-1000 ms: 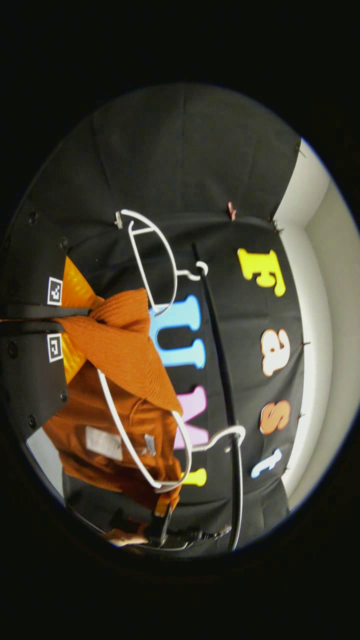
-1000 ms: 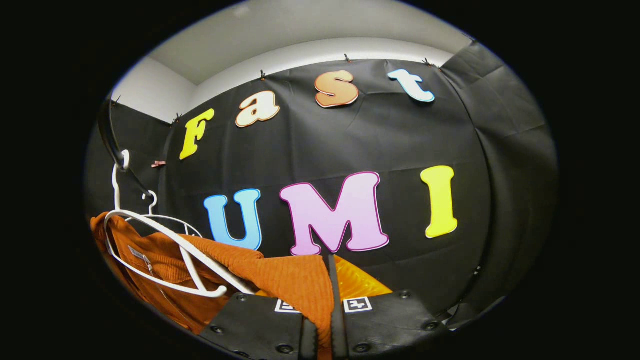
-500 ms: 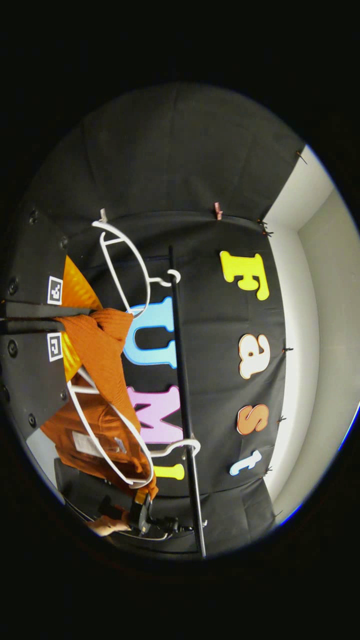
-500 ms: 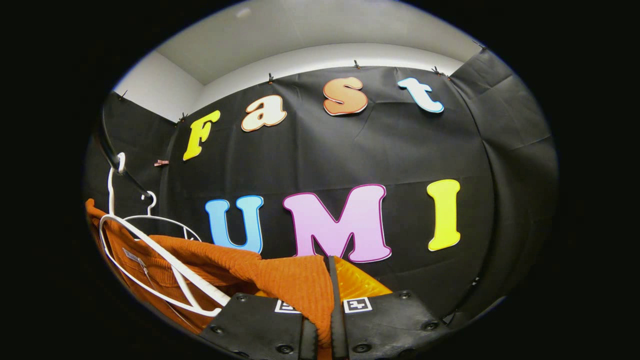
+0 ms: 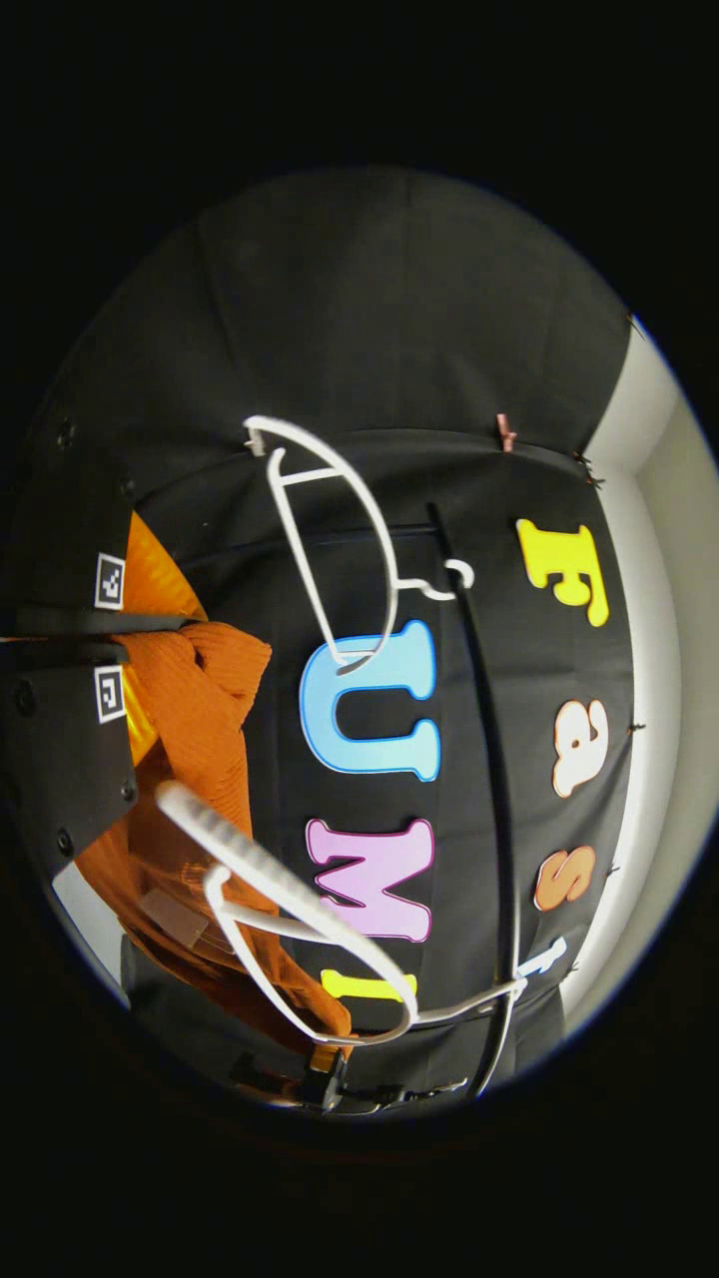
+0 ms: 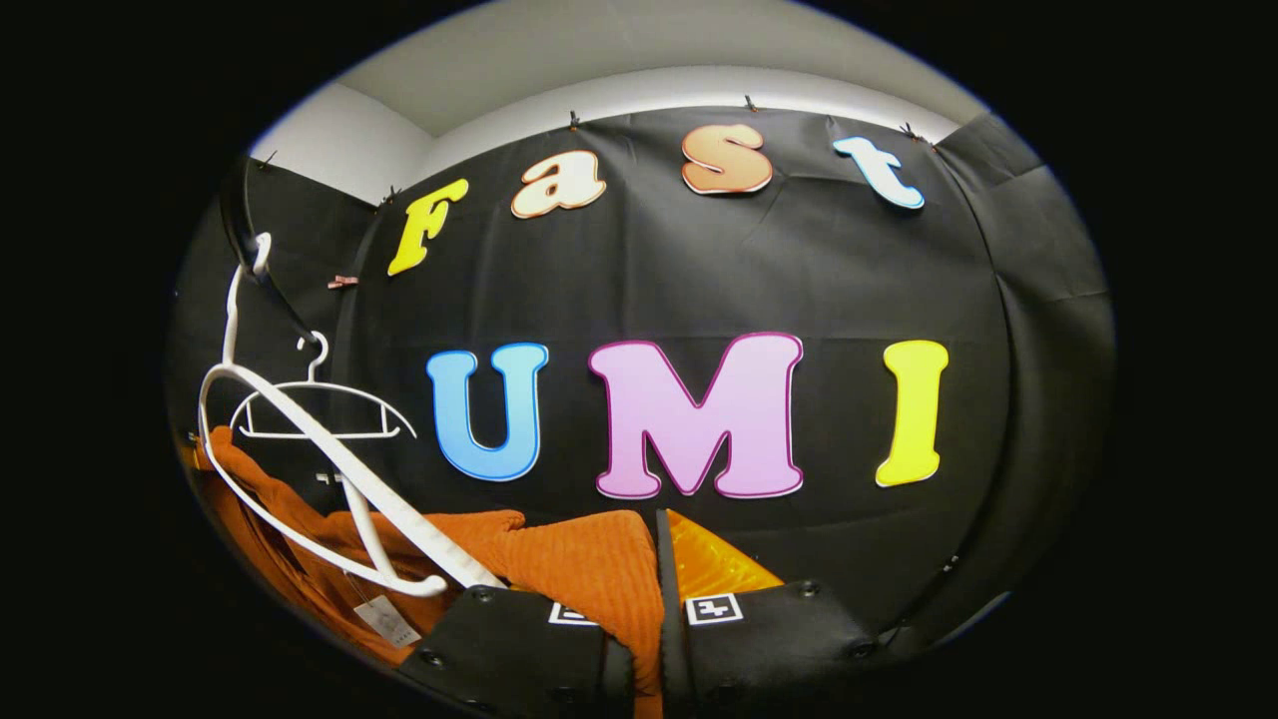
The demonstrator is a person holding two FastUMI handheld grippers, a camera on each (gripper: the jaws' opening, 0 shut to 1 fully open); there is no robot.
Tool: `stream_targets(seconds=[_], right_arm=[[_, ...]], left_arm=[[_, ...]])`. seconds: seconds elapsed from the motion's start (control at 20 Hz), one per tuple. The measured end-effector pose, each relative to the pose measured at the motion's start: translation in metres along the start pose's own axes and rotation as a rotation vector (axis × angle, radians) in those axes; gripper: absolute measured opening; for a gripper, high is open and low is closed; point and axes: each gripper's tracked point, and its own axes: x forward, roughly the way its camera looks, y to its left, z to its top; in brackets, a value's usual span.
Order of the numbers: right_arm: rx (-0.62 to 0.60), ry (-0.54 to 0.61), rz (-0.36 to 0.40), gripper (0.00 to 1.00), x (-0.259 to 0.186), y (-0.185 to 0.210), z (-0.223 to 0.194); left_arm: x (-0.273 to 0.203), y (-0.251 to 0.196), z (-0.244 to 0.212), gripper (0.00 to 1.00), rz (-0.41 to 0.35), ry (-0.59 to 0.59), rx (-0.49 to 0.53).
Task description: Grasp the clothes on the hanger with both hands and then place them into the laundry hamper below.
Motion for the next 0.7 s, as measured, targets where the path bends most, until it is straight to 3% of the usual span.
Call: stream_targets(seconds=[0.2,0.45,0.7], right_arm=[[-0.020,0.089,-0.014,0.19,-0.010,-0.004,-0.040],[-0.022,0.240,0.022,0.19,-0.038,0.013,-0.094],[-0.014,0.287,0.178,0.19,-0.076,0.077,-0.098]], left_arm=[[-0.005,-0.009,-0.059,0.08,0.001,0.102,-0.076],[-0.034,-0.043,-0.105,0.06,0.012,0.171,-0.144],[-0.064,-0.118,-0.095,0.06,-0.109,0.171,-0.108]])
